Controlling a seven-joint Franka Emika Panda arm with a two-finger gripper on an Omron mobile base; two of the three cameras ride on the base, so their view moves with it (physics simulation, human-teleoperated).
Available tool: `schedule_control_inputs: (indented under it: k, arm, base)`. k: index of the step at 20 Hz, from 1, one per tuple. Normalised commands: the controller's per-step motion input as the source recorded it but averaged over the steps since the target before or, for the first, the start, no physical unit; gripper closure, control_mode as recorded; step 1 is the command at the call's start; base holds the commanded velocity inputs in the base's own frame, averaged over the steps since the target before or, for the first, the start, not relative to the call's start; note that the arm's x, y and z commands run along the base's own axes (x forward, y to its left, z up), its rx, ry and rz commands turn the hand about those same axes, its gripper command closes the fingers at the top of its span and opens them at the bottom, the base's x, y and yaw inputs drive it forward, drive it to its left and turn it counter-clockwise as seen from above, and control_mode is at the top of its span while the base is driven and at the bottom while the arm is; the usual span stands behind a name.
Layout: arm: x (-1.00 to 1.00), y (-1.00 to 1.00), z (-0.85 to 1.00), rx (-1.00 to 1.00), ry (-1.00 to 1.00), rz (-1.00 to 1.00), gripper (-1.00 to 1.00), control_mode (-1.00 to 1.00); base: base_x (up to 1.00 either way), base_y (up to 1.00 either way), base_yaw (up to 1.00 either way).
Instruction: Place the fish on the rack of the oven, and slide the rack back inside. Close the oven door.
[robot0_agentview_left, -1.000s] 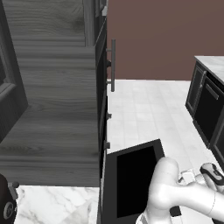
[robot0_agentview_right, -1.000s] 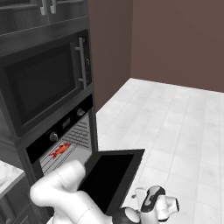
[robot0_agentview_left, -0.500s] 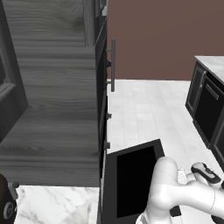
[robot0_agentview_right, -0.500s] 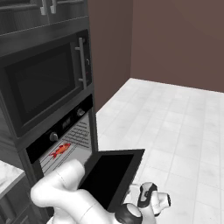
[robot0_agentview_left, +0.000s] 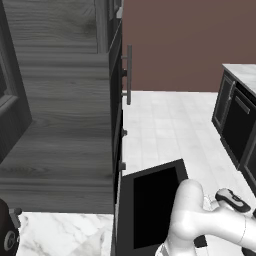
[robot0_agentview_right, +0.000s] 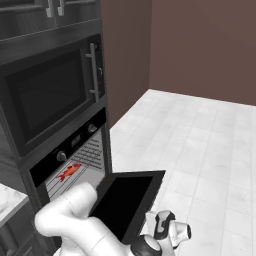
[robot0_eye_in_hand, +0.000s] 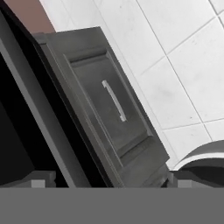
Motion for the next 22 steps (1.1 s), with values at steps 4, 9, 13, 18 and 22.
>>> schedule_control_inputs:
  k: [4, 9, 13, 18, 22]
  arm:
    - [0.34, 0.06, -0.54, 0.19, 0.00, 0.02, -1.00, -1.00]
    - [0.33, 0.43, -0.21, 0.26, 0.07, 0.04, -1.00, -1.00]
    - [0.40, 0.81, -0.01, 0.29, 0.03, 0.11, -1.00, -1.00]
    - [0.38, 0.85, 0.04, 0.32, 0.00, 0.13, -1.00, -1.00]
    - [0.34, 0.89, 0.22, 0.32, 0.00, 0.17, -1.00, -1.00]
  base:
    - [0.00, 0.00, 0.00]
    - [0.00, 0.00, 0.00]
    - [0.00, 0.00, 0.00]
    - [0.00, 0.00, 0.00]
    - [0.00, 0.00, 0.00]
